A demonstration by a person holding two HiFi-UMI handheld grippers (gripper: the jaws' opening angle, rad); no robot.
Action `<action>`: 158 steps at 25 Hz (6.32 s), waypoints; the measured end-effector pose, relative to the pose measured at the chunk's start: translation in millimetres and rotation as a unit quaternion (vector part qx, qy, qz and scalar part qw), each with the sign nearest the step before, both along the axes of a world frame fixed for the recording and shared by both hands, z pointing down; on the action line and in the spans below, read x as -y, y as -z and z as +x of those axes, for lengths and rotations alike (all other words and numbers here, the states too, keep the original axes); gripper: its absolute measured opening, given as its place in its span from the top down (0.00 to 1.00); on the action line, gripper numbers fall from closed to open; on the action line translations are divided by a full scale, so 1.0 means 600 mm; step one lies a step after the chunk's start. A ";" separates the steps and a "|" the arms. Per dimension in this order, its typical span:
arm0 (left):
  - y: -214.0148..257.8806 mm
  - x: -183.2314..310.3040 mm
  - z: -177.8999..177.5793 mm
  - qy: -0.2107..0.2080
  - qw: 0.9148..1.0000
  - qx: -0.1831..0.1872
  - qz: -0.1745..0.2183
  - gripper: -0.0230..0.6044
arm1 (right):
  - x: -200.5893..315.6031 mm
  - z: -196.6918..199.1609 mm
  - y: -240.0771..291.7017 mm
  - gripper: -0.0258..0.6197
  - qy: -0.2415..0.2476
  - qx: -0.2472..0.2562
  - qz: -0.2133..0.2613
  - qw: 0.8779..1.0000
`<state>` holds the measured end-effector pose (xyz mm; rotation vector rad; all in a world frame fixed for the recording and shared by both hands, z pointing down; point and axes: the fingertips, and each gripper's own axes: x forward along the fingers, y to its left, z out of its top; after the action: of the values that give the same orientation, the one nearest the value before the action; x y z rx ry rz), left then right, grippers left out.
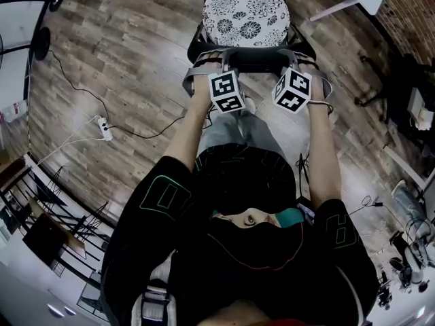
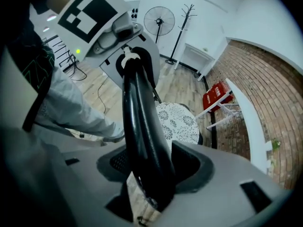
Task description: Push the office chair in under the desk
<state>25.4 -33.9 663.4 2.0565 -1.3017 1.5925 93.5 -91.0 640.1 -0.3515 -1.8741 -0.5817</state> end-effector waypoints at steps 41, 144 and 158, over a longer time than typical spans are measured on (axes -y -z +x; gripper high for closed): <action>-0.015 0.001 -0.271 -0.152 0.987 0.030 -0.045 0.65 | -0.054 -0.229 -0.012 0.62 -0.097 -0.141 -0.045 0.984; -0.001 0.652 -0.473 -0.350 0.930 0.112 -0.002 0.78 | 0.572 -0.431 0.010 0.53 -0.371 0.002 0.004 0.929; 0.007 0.679 -0.474 -0.351 0.931 0.102 -0.006 0.78 | 0.599 -0.434 0.011 0.50 -0.369 -0.013 -0.005 0.929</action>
<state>-258.8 -441.3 659.3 2.5740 -0.5988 2.1233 -166.9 -450.3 633.8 0.3414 -1.8097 -0.0506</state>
